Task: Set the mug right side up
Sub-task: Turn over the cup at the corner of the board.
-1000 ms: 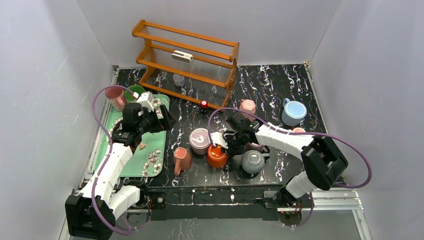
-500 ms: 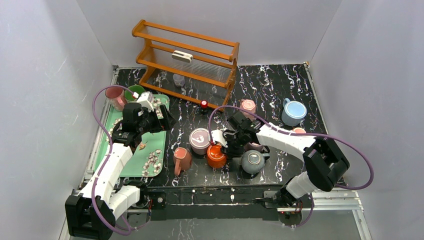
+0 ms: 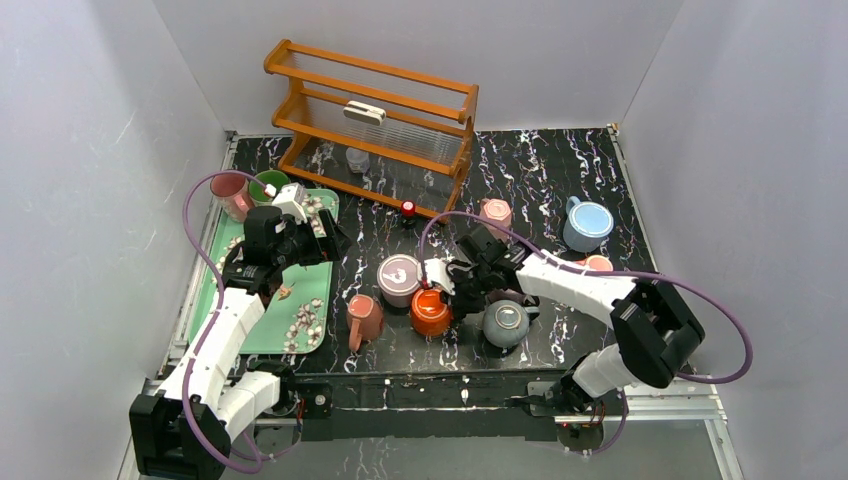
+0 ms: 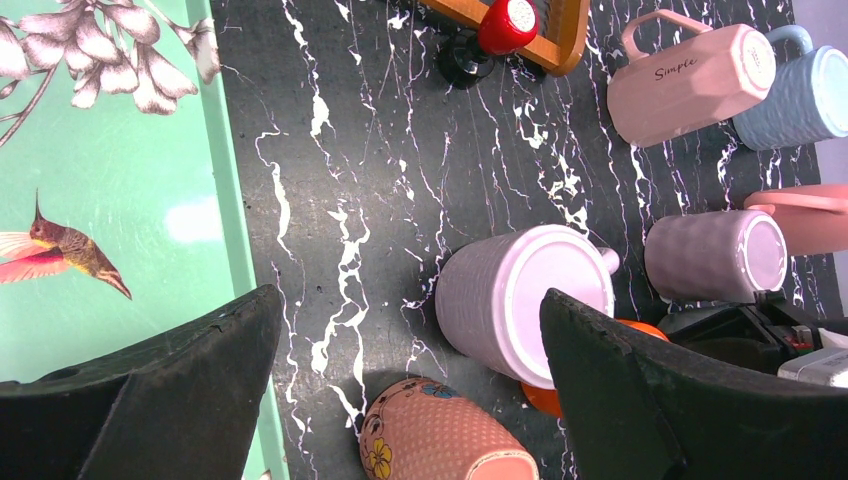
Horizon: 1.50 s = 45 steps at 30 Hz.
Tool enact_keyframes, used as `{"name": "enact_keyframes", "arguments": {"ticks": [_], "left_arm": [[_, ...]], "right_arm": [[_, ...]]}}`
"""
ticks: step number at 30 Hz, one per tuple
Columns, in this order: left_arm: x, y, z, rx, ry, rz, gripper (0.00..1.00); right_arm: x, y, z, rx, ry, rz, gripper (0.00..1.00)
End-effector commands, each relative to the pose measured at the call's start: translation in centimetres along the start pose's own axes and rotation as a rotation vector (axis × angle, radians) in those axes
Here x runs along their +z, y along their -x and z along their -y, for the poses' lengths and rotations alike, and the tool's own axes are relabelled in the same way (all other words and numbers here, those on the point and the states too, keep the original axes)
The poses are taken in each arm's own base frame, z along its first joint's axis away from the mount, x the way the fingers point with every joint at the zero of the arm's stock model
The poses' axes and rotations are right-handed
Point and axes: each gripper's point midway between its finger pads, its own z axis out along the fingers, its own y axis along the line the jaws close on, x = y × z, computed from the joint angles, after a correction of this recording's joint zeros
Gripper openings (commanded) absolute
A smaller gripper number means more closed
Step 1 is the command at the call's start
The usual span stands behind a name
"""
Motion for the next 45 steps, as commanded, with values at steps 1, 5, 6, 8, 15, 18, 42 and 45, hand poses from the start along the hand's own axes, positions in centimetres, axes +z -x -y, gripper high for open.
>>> {"name": "enact_keyframes", "arguments": {"ticks": [1,5,6,8,15,18,42,45], "left_arm": [[-0.4,-0.2,0.1,0.013,-0.003,0.004,0.98],[-0.2,-0.3,0.2,0.007,-0.007,-0.002,0.98],[-0.2,-0.2,0.3,0.004,-0.012,-0.002,0.98],[-0.3,0.0,0.7,-0.010,-0.024,0.006,0.98],[-1.8,2.5,3.3,-0.048,-0.104,0.050,0.98],[-3.2,4.1,4.6,-0.054,-0.131,0.084,0.98],[-9.5,7.8,13.3,-0.177,-0.484,0.101,0.95],[-10.0,8.0,14.2,-0.205,-0.554,0.118,0.95]], "right_arm": [[-1.4,2.0,0.0,-0.017,-0.036,0.075,0.01],[-2.9,2.7,-0.5,-0.006,-0.057,0.087,0.01],[-3.4,3.0,-0.7,-0.003,-0.058,0.095,0.01],[-4.4,3.6,-1.1,0.001,-0.065,0.115,0.01],[-8.0,8.1,-1.1,0.033,-0.151,0.295,0.01],[-9.4,10.2,-0.9,0.073,-0.174,0.374,0.01],[-20.0,22.1,5.6,0.666,-0.395,1.147,0.01],[-21.1,22.7,6.1,0.662,-0.417,1.221,0.01]]}}
